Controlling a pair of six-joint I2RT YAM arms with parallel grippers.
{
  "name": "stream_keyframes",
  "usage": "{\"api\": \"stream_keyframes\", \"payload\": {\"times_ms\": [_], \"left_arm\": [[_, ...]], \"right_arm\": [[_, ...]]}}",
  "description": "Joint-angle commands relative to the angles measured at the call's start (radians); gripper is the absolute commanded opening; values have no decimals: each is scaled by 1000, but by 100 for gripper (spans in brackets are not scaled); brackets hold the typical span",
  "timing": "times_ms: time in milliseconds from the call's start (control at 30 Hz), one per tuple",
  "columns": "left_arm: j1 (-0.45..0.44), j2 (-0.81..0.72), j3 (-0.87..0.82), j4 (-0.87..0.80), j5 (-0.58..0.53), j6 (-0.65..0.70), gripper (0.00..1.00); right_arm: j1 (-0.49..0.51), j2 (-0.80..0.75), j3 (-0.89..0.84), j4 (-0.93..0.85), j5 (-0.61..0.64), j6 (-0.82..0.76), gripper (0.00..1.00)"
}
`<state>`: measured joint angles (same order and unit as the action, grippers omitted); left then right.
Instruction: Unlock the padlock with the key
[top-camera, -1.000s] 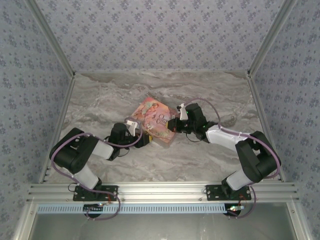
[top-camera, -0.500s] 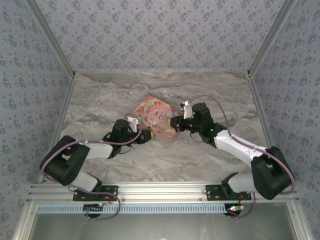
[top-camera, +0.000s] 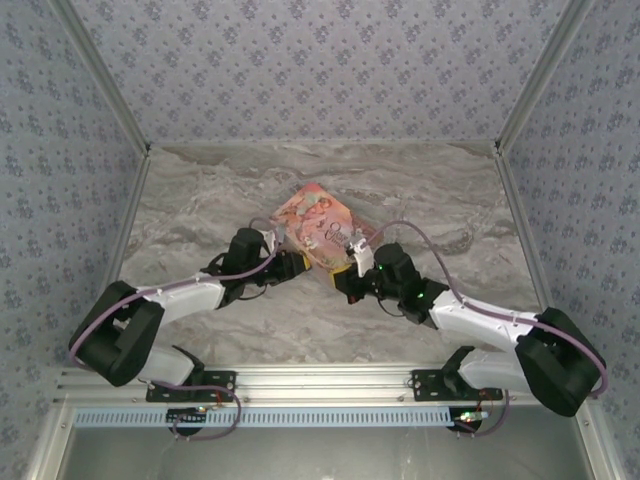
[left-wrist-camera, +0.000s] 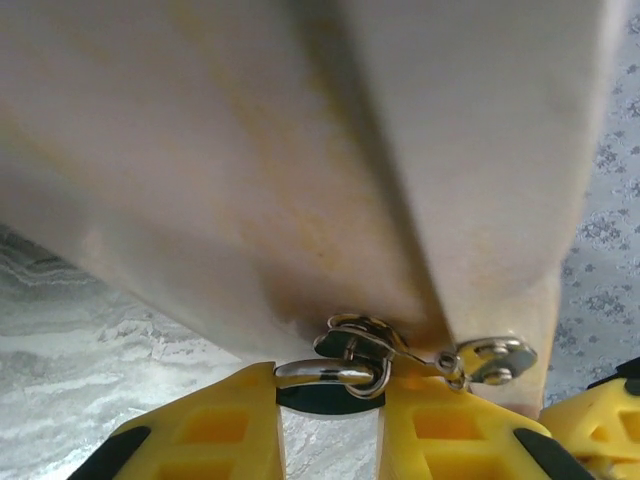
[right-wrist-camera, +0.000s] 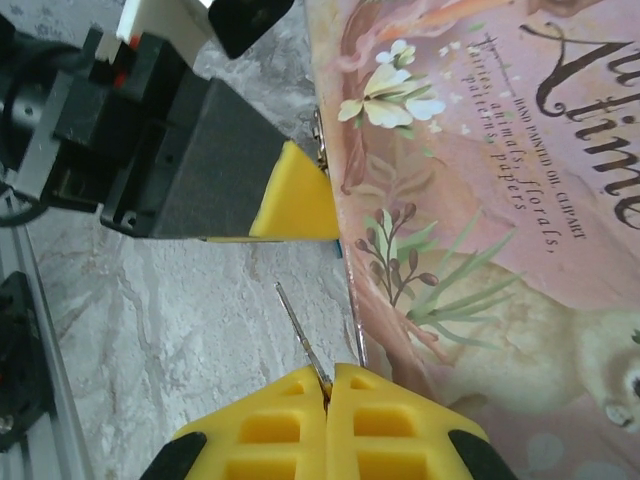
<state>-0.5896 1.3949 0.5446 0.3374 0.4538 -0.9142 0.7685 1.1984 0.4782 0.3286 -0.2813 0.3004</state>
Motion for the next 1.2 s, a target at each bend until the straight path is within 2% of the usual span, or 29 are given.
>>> {"api": "stream_keyframes", "payload": {"times_ms": [0, 167, 433, 600, 767, 933, 1167], "left_arm": [[-21, -33, 74, 60, 30, -51, 22], [-32, -27, 78, 39, 8, -33, 21], [-33, -20, 58, 45, -8, -16, 21], [-33, -20, 56, 58, -12, -35, 21], [-33, -33, 61, 65, -21, -80, 21], [-35, -52, 67, 62, -30, -122, 22], [-48, -59, 81, 63, -27, -178, 22]], "right_arm": [[30, 33, -23, 44, 68, -62, 4], [24, -3, -29, 49, 96, -47, 4], [-41, -69, 11, -23, 37, -15, 4], [-35, -120, 35, -83, 34, -43, 4], [14, -177, 30, -153, 72, -83, 5], [80, -180, -38, -75, 129, -56, 4], [122, -36, -47, 65, 181, -20, 4]]}}
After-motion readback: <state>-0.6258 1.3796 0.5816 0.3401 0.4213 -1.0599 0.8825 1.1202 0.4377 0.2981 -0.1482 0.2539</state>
